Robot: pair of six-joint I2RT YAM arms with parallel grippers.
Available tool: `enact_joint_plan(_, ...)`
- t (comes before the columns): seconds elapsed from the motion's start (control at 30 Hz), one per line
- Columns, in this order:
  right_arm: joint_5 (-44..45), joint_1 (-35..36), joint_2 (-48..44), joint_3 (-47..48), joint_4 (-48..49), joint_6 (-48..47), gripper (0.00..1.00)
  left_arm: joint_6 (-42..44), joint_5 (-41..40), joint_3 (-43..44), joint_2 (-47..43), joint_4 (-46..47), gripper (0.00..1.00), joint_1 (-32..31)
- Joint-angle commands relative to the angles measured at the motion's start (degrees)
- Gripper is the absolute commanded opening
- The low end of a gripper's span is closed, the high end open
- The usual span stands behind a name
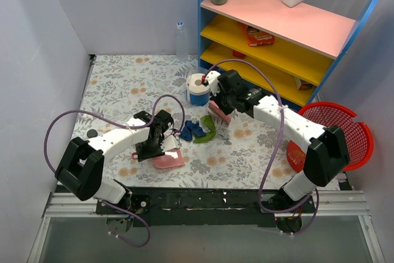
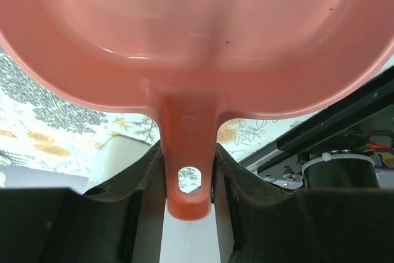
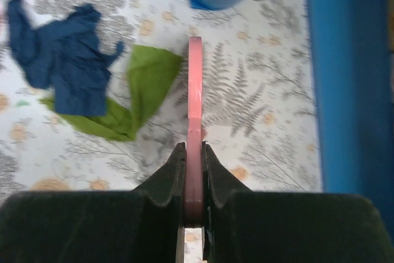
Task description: Sweep away the paper scraps from the table
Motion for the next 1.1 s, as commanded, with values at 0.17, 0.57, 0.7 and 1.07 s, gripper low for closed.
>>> enact_joint_plan(0.17, -19.5, 3.5, 8.2, 10.4, 2.8, 12.3, 0.01, -1.6, 2.4, 7.3, 10.7, 4.8, 0.0, 0.4)
enact_joint_plan(0.57, -36.0, -1.6, 6.6, 11.6, 1.3, 20.7, 0.01, -5.0, 5.8, 14.3, 16.5, 11.7, 0.0, 0.4)
enact_joint_plan(0.7, -33.0, -6.2, 3.5, 11.5, 0.9, 17.3, 0.01, -5.8, 5.9, 12.4, 13.9, 13.0, 0.0, 0.5)
enact_joint_plan(1.07, -21.1, -8.3, -4.7, 10.3, -3.5, 10.0, 0.01, 5.7, -7.0, 6.6, 3.3, 6.0, 0.0, 1.1)
